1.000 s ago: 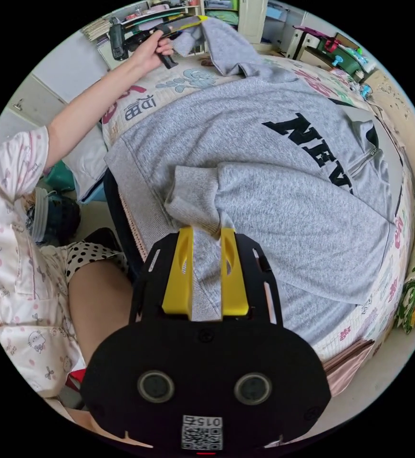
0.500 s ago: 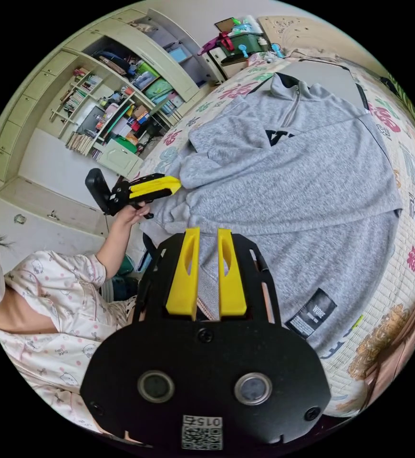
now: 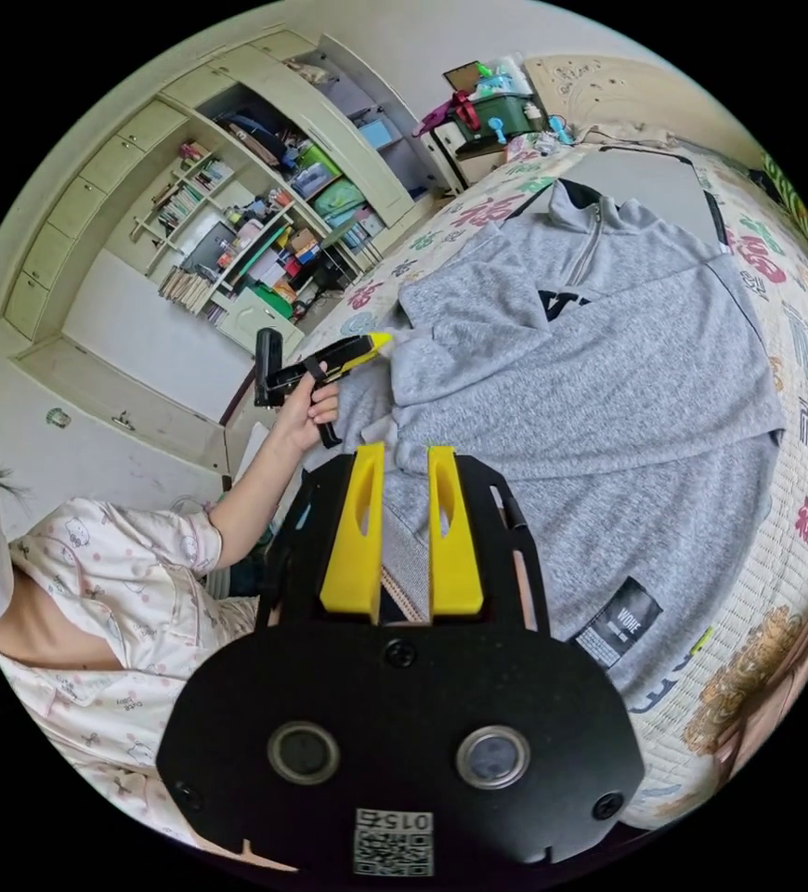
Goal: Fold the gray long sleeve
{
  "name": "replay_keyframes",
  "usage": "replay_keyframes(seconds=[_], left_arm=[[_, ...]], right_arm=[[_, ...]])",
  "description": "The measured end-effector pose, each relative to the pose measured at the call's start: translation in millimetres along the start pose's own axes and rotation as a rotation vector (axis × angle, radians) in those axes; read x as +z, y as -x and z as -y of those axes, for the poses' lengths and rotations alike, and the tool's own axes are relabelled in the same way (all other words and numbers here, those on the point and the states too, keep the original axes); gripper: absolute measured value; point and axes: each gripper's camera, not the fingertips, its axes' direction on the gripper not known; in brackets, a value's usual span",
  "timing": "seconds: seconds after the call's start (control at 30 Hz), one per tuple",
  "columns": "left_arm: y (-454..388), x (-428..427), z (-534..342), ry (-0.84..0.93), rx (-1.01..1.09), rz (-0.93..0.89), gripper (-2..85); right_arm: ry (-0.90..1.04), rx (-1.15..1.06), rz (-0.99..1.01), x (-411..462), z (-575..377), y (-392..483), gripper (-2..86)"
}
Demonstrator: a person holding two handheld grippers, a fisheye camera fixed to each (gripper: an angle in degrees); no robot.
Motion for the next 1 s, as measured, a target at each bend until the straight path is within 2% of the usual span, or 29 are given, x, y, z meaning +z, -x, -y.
replay_keyframes(seconds=[0.1,0.23,0.33,0.43,0.57,0.6,0.8,0.87,0.93,1.0], left_arm=[[-61.5,-8.6,-8.2,-0.030,0.267,-0.019,2.8],[-156.4,6.8,-39.2,0.071,0.663,-0.112,2.0],[-202.3,37.7,-73.6,0.203,0.866,-0.081,1.7],[-221.8,64.9,-100.9,0.291,0.960,-0.016,1.5],[-221.9,73.0,-103.1,0.331,0.916,-0.030,1.2],[-218.5,72.6,-99.3,0.341,0.884,-0.061,0.9],[-205.2,58.9,-60.7,0.331,0.745,-0.119,1.3],[-198.7,46.2,-39.1,0.296,0.683,-0.131,2.9],[-174.7,17.4,3.8,0.190,0.538,-0.148,7.8],[-141.0,-9.6,44.0,0.076,0.376,-0.130,8.9]], right_arm=[[-0.091,0.062,0.059,-40.7,20.8,-1.9,9.1],[-0.220,0.177,0.206,-91.2,44.1,-14.4,12.2],[-0.309,0.278,0.298,-119.5,54.9,-28.3,14.2],[-0.322,0.355,0.266,-137.1,67.3,-34.7,15.6],[-0.247,0.448,0.185,-130.4,86.9,-40.0,16.1],[-0.176,0.472,0.178,-119.1,96.2,-43.3,16.2],[0.013,0.461,0.270,-83.1,134.6,-34.7,14.5],[0.091,0.445,0.239,-71.2,143.3,-26.8,11.8],[0.168,0.427,0.158,-59.3,151.2,-16.6,6.3],[0.166,0.414,0.138,-58.4,154.1,-9.8,4.9]])
